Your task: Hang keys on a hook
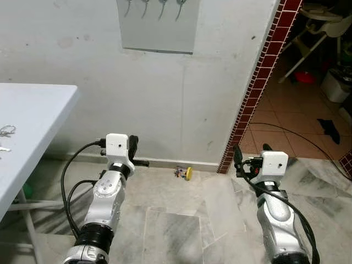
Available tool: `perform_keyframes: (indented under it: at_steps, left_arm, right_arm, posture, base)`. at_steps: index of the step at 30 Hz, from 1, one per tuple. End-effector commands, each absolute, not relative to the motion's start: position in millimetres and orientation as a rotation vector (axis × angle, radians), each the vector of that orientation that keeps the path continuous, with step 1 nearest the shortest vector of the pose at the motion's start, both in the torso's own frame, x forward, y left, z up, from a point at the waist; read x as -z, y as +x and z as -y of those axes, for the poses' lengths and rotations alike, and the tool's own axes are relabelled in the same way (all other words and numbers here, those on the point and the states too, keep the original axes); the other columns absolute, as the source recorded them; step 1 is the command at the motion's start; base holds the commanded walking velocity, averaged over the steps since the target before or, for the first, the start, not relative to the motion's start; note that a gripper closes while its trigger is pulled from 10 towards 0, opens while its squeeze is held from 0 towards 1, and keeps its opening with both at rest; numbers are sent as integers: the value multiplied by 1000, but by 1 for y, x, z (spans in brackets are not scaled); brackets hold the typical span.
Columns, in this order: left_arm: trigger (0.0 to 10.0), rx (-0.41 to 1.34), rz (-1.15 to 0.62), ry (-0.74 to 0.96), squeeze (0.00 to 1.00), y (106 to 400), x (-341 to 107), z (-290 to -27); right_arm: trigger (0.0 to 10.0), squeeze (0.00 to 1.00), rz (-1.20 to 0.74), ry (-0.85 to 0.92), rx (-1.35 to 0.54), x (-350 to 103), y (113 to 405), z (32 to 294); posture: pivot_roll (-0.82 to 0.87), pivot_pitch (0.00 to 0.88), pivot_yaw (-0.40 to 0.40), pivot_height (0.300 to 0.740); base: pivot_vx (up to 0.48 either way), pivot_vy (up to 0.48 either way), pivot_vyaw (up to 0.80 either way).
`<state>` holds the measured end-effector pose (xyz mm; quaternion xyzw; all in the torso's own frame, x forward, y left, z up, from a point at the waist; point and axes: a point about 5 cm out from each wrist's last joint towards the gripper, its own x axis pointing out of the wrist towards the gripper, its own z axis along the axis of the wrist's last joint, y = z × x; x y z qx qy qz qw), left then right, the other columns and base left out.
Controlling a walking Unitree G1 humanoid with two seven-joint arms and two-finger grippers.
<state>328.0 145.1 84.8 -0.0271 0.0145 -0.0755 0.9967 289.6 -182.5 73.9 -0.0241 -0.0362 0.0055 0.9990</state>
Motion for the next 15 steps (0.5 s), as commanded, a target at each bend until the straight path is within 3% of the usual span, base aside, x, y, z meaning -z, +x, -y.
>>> perform_keyframes:
  at_steps: [1,15]
  left_arm:
    - [10000,140,-40,-46,0,327,-84,-150]
    - [10000,151,-45,-57,0,326,-83,-151]
  right_arm:
    - [10000,0,93,-59,-27,-81,291,179]
    - [10000,0,67,-59,-34,-79,291,178]
  posture:
    - [-20,16,-8,740]
    - [-14,4,-12,740]
  base:
    - [0,0,800]
    - [0,0,800]
